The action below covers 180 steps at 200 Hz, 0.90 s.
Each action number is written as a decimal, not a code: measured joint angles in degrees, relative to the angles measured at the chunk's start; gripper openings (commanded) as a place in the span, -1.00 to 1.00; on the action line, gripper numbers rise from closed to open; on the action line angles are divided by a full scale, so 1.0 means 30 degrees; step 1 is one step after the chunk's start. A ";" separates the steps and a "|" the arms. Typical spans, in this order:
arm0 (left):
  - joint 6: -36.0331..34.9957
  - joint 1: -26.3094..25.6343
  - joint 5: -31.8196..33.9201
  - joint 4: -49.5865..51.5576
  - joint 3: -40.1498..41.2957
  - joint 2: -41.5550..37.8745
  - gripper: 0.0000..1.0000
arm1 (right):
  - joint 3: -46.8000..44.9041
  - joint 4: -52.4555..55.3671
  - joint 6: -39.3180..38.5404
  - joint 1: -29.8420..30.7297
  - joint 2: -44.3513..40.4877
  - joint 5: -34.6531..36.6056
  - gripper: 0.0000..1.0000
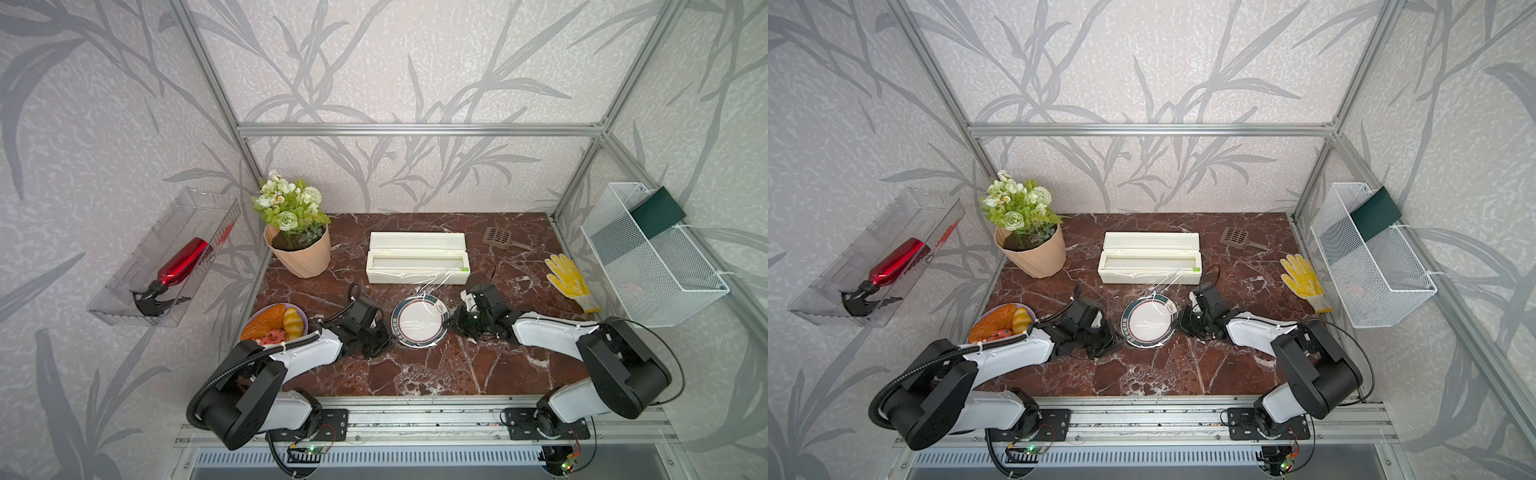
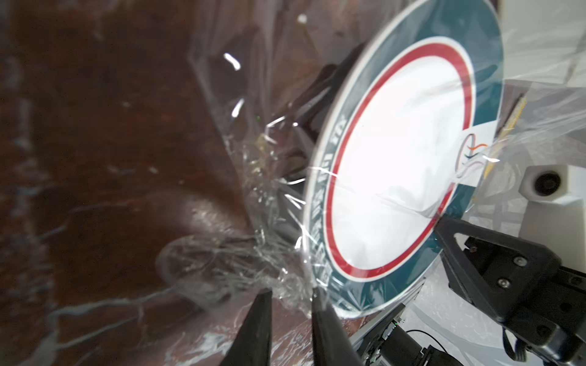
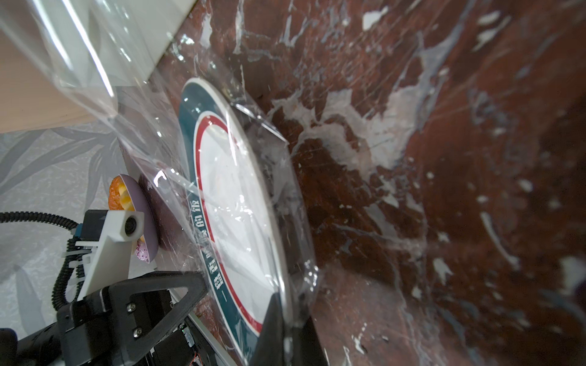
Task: Wrap the plate with plastic wrap
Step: Pick up the plate at the center of the board.
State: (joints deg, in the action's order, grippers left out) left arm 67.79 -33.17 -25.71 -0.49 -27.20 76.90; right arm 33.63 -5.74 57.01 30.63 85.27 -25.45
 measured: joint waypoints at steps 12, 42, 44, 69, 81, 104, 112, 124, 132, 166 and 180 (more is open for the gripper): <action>0.0044 0.0000 -0.0044 -0.0423 -0.0007 -0.0029 -0.62 | -0.0051 0.0124 0.0000 0.0000 -0.0124 0.0044 -1.00; 0.0000 0.0000 0.0007 -0.0510 -0.0007 -0.0576 -0.66 | -0.0131 0.0233 0.0000 0.0000 -0.0262 0.0117 -1.00; -0.0007 0.0000 0.0029 -0.0503 -0.0007 -0.0641 -0.65 | -0.0131 0.0240 0.0000 0.0000 -0.0262 0.0117 -1.00; -0.0102 0.0000 0.0138 -0.0495 -0.0007 -0.1129 -0.61 | -0.0131 0.0219 0.0036 0.0000 -0.0262 0.0109 -1.00; -0.0102 0.0000 0.0131 -0.0466 0.0000 -0.1020 -0.58 | -0.0131 0.0219 0.0066 0.0000 -0.0262 0.0109 -1.00; -0.0102 0.0000 0.0138 -0.0430 -0.0007 -0.0656 -0.53 | -0.0131 0.0226 0.0073 0.0000 -0.0262 0.0109 -1.00; -0.0109 0.0000 0.0182 -0.0386 -0.0007 -0.0634 -0.52 | -0.0131 0.0226 0.0073 0.0000 -0.0262 0.0109 -1.00; -0.0240 0.0000 0.0255 -0.0255 -0.0022 -0.0634 -0.52 | -0.0131 0.0219 0.0073 0.0000 -0.0262 0.0102 -1.00; -0.0372 0.0000 0.0342 -0.0117 -0.0044 -0.0634 -0.52 | -0.0131 0.0219 0.0073 0.0000 -0.0262 0.0102 -1.00; -0.0714 0.0000 0.0612 0.0131 -0.0430 -0.0189 -0.52 | -0.0313 -0.0036 0.0233 -0.0007 -0.0270 -0.0022 -1.00; -0.0772 0.0000 0.0619 0.0044 -0.0525 0.0233 -0.52 | -0.0379 -0.0109 0.0401 -0.0022 -0.0306 -0.0080 -1.00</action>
State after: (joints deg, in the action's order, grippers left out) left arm 65.47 -33.17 -23.86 -0.36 -28.77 77.60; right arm 32.49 -6.07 58.22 30.57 84.36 -25.69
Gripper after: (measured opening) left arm 0.241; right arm 0.059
